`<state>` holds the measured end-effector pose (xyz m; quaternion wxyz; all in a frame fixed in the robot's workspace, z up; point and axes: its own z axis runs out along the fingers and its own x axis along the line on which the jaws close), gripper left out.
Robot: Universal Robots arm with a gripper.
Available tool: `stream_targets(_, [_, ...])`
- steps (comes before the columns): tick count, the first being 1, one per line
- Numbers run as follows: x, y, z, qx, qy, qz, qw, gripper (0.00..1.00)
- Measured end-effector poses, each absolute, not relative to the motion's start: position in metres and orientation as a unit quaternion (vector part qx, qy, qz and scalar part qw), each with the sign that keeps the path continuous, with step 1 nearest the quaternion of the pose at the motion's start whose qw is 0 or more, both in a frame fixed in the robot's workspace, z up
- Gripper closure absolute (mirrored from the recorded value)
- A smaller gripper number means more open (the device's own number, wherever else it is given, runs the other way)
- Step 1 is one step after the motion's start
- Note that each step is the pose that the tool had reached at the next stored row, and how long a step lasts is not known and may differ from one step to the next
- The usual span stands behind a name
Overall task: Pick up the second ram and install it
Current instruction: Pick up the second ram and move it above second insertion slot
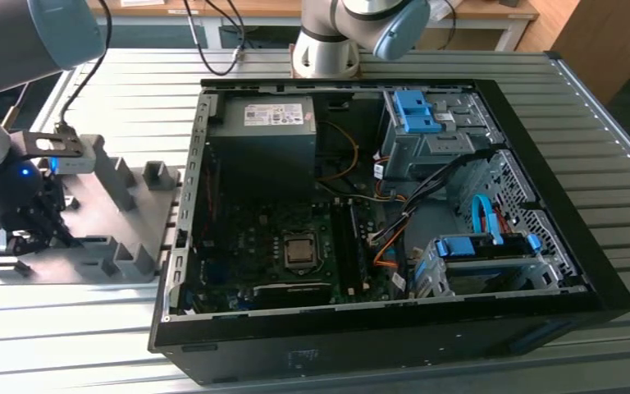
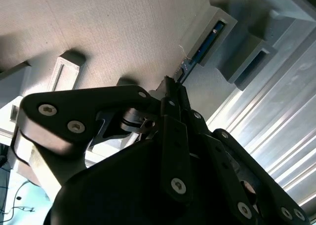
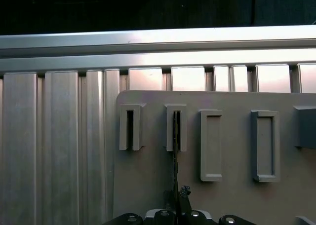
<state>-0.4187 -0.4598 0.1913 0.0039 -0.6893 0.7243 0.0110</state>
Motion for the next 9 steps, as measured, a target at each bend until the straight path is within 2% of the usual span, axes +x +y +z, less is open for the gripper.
stream_targets(9, [-0.4187, -0.4598, 0.1911, -0.689, 0.724, 0.011, 0.004, 0.86])
